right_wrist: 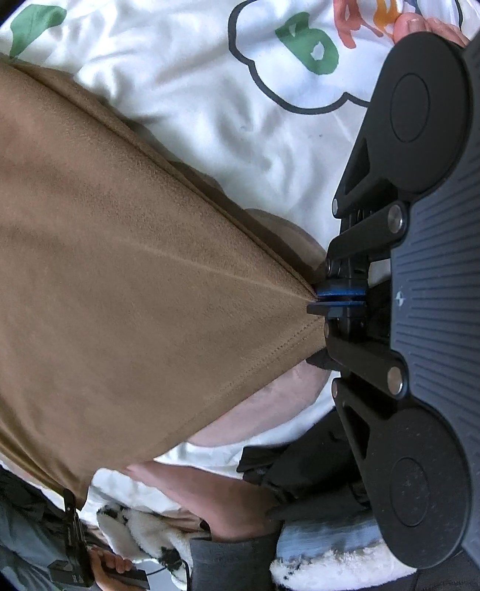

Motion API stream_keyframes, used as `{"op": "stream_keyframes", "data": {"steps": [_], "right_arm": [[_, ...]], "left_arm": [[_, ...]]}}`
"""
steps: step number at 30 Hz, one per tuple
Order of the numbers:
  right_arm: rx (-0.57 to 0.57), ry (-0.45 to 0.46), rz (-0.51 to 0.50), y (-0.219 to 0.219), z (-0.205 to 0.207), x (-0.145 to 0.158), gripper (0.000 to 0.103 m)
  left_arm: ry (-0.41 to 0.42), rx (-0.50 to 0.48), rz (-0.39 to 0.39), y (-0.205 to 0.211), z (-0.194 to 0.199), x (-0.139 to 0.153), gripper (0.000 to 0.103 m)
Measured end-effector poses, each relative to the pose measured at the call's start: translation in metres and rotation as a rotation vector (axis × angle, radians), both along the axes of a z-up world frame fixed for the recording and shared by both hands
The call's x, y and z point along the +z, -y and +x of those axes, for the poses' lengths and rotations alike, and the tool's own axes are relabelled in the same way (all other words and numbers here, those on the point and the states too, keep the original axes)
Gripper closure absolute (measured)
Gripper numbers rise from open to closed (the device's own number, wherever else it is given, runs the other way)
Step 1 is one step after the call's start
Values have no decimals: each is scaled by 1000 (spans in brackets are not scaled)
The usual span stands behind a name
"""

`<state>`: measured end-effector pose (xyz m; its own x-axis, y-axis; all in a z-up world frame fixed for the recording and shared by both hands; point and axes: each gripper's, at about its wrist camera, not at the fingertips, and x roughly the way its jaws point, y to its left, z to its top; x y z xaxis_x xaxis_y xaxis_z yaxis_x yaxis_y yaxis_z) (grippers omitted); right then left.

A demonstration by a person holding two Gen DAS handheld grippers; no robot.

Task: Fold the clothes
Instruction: 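Open both grippers and lift them off the flattened shirt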

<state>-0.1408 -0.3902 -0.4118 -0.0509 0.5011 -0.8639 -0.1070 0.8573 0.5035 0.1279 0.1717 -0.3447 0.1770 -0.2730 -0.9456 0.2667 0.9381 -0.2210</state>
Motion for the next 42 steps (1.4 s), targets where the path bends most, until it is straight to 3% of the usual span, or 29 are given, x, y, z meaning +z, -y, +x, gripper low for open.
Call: {"op": "stream_keyframes", "data": {"steps": [4,6,7,14,16,18,21,23,27,30,36,42], "right_arm": [[1,3,0,2,5,7,92],[3,14,-21,5,7,12,66],[2,21,-29,7,7,15,61],[-46,103,-61,28,8,39,56],[-63,126,-77,32,8,45,52],[-82,155,-108,38,8,51,39],[-118,186,-162,44,7,56,27],[-143,196,-187,49,8,59,25],[-204,254,-223,60,12,71,21],[-231,313,-283,63,18,84,21],[-307,407,-274,72,32,107,21],[-337,478,-295,71,38,123,21]], "left_arm": [[12,11,51,1,2,0,86],[24,23,54,1,2,2,82],[31,26,52,1,2,4,80],[102,10,44,17,8,28,69],[134,10,40,25,11,39,57],[155,1,38,35,14,47,49],[172,-15,40,50,22,60,48],[195,-23,32,63,30,71,48],[270,-38,52,88,41,94,28],[297,-71,35,109,48,110,28],[348,-123,-1,144,48,141,22],[347,-153,-3,168,39,160,17]]}}
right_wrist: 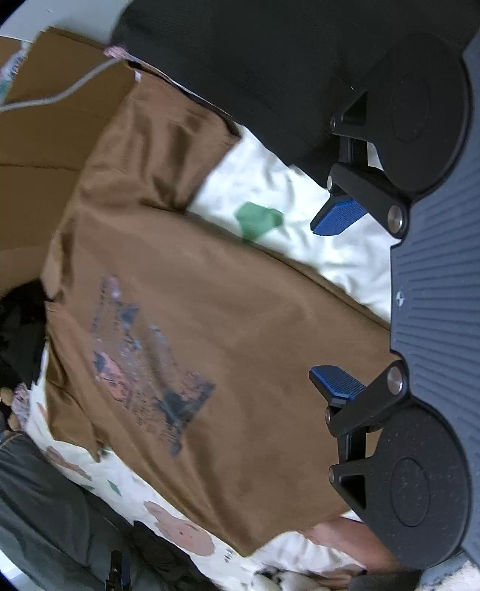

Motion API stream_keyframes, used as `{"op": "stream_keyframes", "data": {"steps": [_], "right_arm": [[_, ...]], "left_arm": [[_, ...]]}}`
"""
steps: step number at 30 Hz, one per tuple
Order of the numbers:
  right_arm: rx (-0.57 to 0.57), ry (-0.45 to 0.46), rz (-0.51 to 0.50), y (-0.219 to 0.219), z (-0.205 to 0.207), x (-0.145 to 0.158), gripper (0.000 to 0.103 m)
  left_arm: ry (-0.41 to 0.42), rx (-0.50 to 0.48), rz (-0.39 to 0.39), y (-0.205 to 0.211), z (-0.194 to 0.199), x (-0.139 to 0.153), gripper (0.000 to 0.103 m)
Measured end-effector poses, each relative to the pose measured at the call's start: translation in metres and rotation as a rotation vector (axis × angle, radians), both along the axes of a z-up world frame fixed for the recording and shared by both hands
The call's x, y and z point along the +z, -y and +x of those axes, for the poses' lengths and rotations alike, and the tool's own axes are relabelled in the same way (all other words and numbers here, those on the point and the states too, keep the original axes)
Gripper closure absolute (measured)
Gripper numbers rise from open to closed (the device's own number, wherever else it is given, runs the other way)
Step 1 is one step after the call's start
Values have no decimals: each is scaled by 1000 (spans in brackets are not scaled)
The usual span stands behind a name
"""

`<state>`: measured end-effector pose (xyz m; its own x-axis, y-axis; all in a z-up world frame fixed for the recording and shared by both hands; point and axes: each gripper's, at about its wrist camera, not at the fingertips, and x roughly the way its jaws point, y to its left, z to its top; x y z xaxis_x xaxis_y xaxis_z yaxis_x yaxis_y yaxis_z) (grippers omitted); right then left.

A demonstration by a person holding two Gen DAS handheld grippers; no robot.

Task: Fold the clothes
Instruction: 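Open both grippers and lift them off the flattened shirt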

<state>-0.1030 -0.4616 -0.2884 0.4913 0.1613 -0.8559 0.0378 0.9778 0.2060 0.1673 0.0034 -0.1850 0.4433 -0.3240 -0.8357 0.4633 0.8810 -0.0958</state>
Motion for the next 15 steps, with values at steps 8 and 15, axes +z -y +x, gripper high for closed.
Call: {"op": "stream_keyframes", "data": {"steps": [8,15], "right_arm": [[-7,50,12,-8,2,14,21],[7,44,-16,-18,7,11,21]], "left_arm": [[12,29,-7,11,-7,2,8],[22,3,50,32,-21,-22,8]]}}
